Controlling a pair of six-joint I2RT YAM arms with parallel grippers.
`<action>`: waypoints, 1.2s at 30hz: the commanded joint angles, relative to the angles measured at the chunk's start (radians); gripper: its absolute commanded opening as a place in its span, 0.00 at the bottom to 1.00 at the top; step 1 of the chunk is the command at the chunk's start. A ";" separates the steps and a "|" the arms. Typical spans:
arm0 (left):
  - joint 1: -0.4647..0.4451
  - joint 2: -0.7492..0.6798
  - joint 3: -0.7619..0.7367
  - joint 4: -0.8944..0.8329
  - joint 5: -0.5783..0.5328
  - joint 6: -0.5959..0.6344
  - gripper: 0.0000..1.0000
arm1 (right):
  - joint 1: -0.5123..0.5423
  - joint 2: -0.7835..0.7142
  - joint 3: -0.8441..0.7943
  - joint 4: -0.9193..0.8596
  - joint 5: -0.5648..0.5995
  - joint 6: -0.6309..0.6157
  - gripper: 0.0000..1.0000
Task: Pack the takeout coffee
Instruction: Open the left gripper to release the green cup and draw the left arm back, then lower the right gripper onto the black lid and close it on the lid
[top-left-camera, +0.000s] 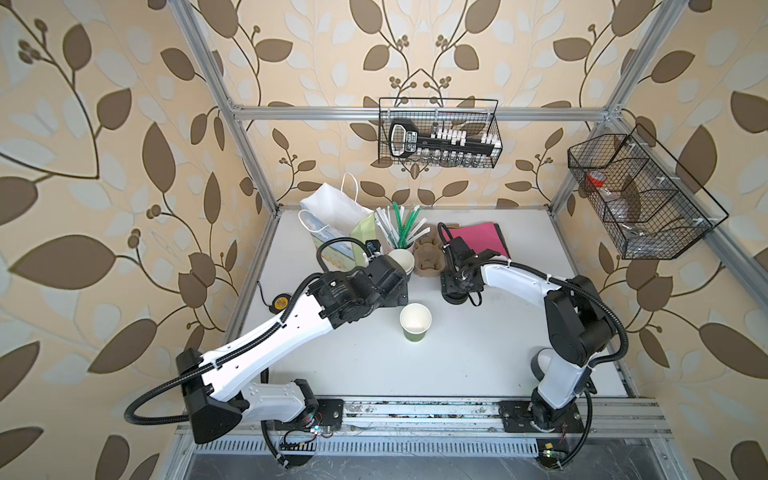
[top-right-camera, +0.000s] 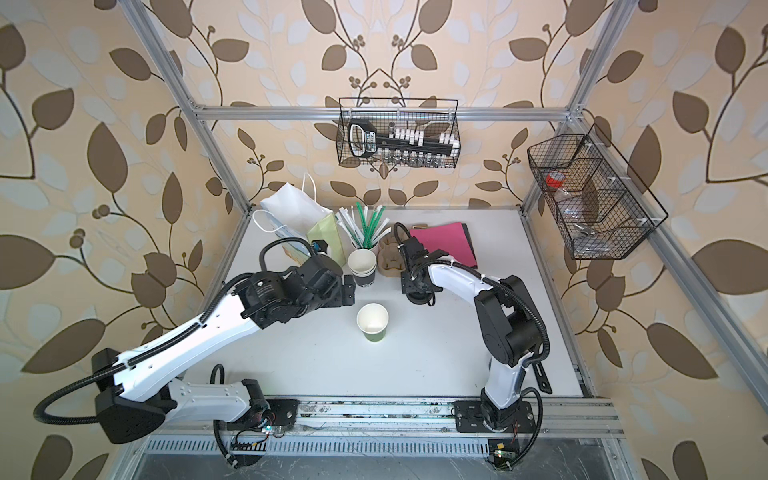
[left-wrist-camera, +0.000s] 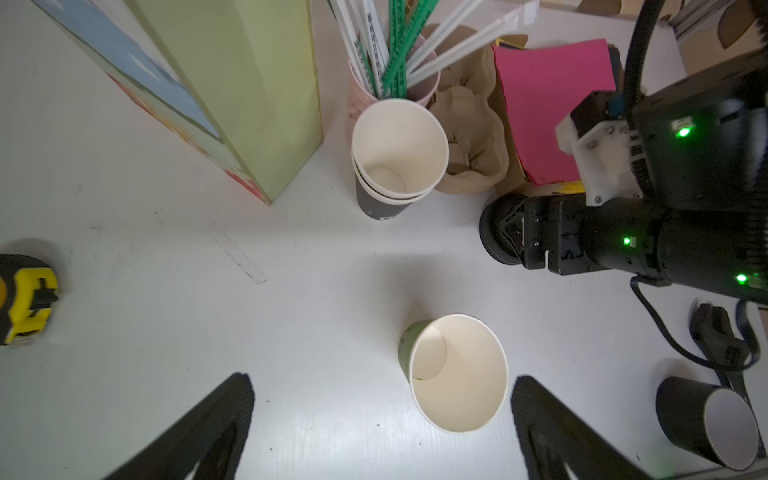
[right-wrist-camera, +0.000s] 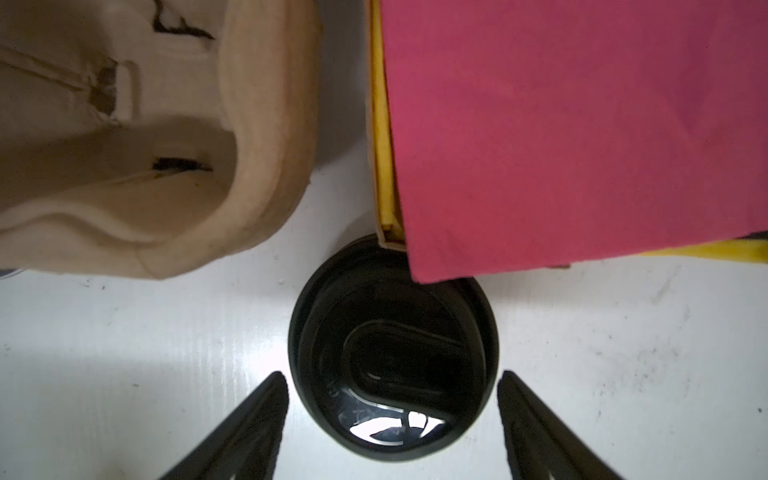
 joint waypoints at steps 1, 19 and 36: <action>-0.008 -0.085 0.025 -0.077 -0.156 0.115 0.99 | -0.002 0.027 0.037 -0.020 0.018 -0.018 0.79; -0.007 -0.449 -0.289 0.016 -0.448 0.230 0.99 | -0.004 0.036 0.031 -0.018 0.023 -0.025 0.74; -0.006 -0.449 -0.311 0.017 -0.460 0.216 0.99 | -0.003 0.031 0.012 -0.014 0.026 -0.020 0.77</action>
